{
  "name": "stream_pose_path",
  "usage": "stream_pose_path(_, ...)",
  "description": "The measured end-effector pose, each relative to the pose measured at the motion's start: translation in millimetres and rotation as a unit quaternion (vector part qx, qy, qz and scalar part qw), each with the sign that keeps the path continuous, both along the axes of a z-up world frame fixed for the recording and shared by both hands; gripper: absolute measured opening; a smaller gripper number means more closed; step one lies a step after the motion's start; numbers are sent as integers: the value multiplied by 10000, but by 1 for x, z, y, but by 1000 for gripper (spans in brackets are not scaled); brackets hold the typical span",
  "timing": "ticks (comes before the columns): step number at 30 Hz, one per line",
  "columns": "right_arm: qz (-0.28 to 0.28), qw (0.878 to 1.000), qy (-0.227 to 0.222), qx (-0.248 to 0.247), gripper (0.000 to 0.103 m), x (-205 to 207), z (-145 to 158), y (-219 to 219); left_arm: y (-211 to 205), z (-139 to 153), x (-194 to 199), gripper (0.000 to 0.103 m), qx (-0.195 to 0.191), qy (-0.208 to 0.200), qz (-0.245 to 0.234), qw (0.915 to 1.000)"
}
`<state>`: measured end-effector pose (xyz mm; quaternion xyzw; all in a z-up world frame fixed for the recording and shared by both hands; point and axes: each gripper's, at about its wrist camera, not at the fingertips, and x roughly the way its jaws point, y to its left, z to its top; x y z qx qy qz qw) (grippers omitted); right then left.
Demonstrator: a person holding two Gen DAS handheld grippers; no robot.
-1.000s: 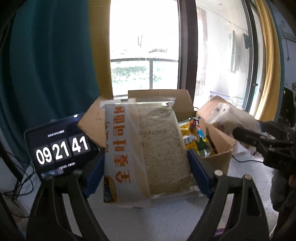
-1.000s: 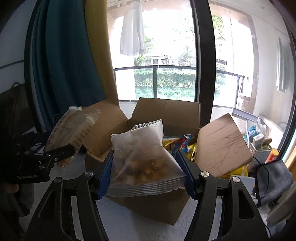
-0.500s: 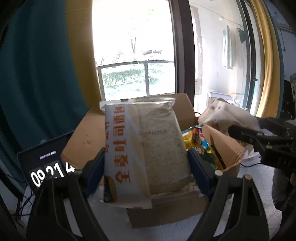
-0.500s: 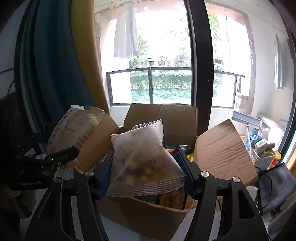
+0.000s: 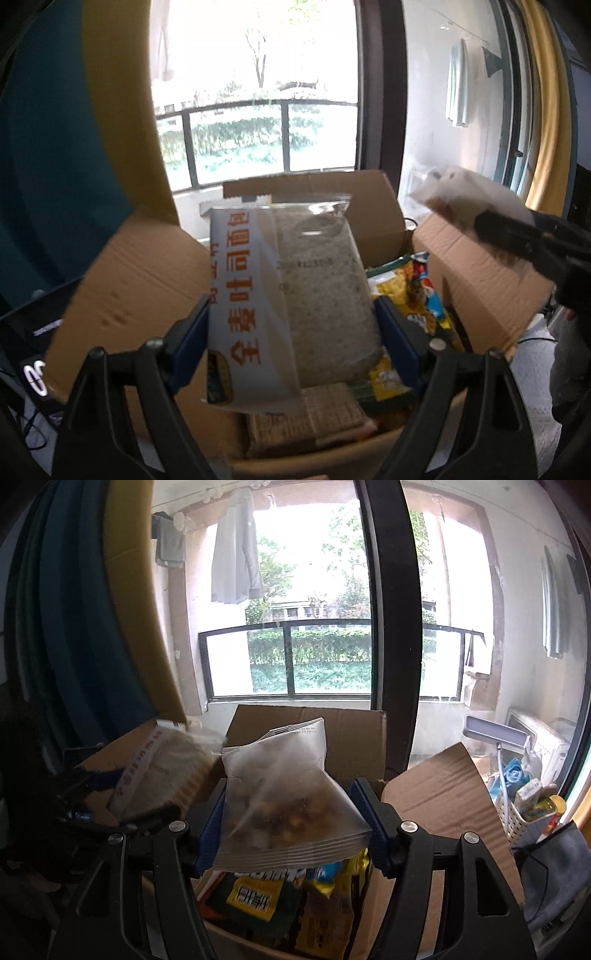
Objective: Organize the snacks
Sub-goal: 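Carry both bags into the box and open both tools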
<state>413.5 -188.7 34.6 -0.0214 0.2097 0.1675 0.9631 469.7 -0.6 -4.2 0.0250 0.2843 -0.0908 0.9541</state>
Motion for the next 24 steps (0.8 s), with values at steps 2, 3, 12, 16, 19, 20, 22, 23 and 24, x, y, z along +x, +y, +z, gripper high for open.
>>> stream_pose_path(2, -19, 10000, 21, 23, 68, 10, -1, 3, 1, -5, 13, 86, 17, 72, 31, 10000)
stream_pose_path(3, -26, 10000, 33, 30, 68, 15, -3, 5, 0, -7, 17, 86, 35, 112, 52, 9999)
stream_pose_path(12, -67, 9994, 329, 61, 69, 59, -20, 23, 11, -15, 37, 87, -34, 217, 72, 9997)
stream_pose_path(16, -47, 9987, 497, 114, 69, 75, -28, 30, 17, -6, 38, 88, -176, 105, 174, 9996)
stream_pose_path(19, 33, 9984, 554, 141, 71, 80, -30, 35, 25, 1, 31, 91, -260, -48, 299, 9992)
stream_pose_path(20, 46, 9985, 538, 123, 73, 80, -30, 37, 26, 3, 29, 91, -284, -64, 304, 9991)
stream_pose_path(22, 44, 9987, 499, 132, 73, 77, -28, 37, 29, 7, 23, 91, -283, -100, 323, 9990)
stream_pose_path(23, 31, 9987, 487, 141, 73, 76, -26, 37, 30, 9, 21, 91, -267, -114, 329, 9990)
stream_pose_path(24, 27, 9987, 479, 147, 73, 76, -25, 37, 30, 9, 20, 91, -252, -124, 334, 9990)
